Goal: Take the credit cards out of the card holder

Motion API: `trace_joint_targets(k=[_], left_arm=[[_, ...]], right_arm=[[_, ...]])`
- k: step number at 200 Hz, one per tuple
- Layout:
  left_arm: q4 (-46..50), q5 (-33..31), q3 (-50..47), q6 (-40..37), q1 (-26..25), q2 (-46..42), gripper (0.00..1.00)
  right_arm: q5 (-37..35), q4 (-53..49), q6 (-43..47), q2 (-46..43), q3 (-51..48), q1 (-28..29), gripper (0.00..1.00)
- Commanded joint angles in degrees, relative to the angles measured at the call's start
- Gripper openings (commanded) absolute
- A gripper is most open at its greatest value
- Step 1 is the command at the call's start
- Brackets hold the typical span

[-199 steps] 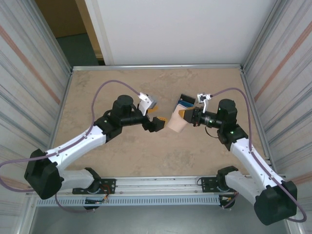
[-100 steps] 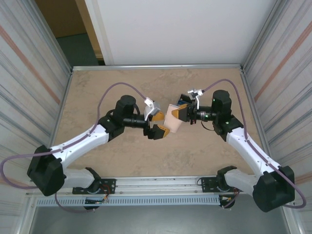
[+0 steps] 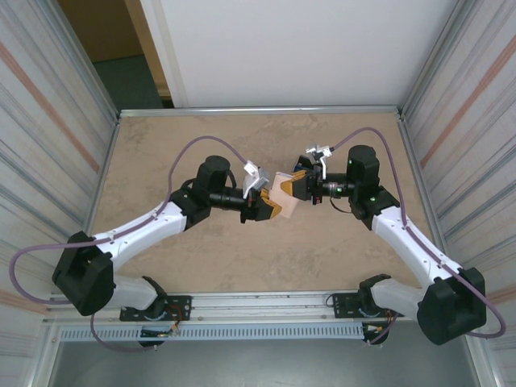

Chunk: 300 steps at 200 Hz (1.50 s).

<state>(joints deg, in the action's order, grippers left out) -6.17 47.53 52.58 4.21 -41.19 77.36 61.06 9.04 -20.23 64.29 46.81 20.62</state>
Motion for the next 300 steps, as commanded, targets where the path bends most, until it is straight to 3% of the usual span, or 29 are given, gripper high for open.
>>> trace_joint_targets(k=[1, 38, 45, 59, 66, 98, 125, 144, 172, 209, 282, 300], left_arm=[[-2.49, -1.0, 1.28, -0.42, -0.03, -0.3, 0.16], [-0.29, -11.01, 0.96, -1.46, -0.22, -2.46, 0.0], [0.08, -14.45, 0.43, -2.18, -0.65, -3.37, 0.0], [0.35, -24.32, -0.81, -5.31, -2.69, -5.44, 0.0], [0.52, -29.87, -1.35, -7.81, -4.49, -6.13, 0.0], [-0.62, -59.76, -0.6, -21.08, -14.13, -4.45, 0.0], [-7.19, -72.22, 0.07, -29.0, -18.02, 0.2, 0.0], [-11.01, -74.82, 0.0, -31.48, -18.58, 2.54, 0.0], [-16.21, -76.98, -1.56, -34.48, -18.58, 3.95, 0.0], [-23.59, -78.95, -4.62, -39.32, -18.66, 4.16, 0.0], [-27.65, -82.08, -3.54, -44.85, -18.66, 7.99, 0.0], [-28.39, -83.56, -3.14, -45.54, -18.66, 8.64, 0.0]], right_arm=[[0.98, 0.81, 0.85, 1.12, 2.02, 0.4, 0.05], [-3.55, -2.31, 1.33, 0.07, 2.76, 0.43, 0.39], [-5.97, -3.4, 1.05, -0.51, 2.78, 0.47, 0.53], [-11.41, -4.89, -0.44, -1.76, 2.86, 0.52, 0.58], [-15.05, -5.52, -2.2, -2.41, 2.73, 0.56, 0.69], [-33.38, -9.33, -13.92, -5.1, 3.0, 0.67, 0.78], [-41.62, -10.66, -21.97, -7.25, 2.24, 1.93, 0.81], [-48.83, -14.04, -25.78, -11.09, 2.23, 2.97, 0.86], [-53.76, -18.74, -29.05, -13.38, 2.77, 3.35, 0.94], [-52.5, -20.54, -30.55, -11.36, 5.37, 5.35, 0.98], [-50.49, -18.3, -33.23, -3.97, 7.86, 10.32, 1.0], [-49.59, -17.65, -33.81, -3.19, 7.8, 10.36, 0.93]])
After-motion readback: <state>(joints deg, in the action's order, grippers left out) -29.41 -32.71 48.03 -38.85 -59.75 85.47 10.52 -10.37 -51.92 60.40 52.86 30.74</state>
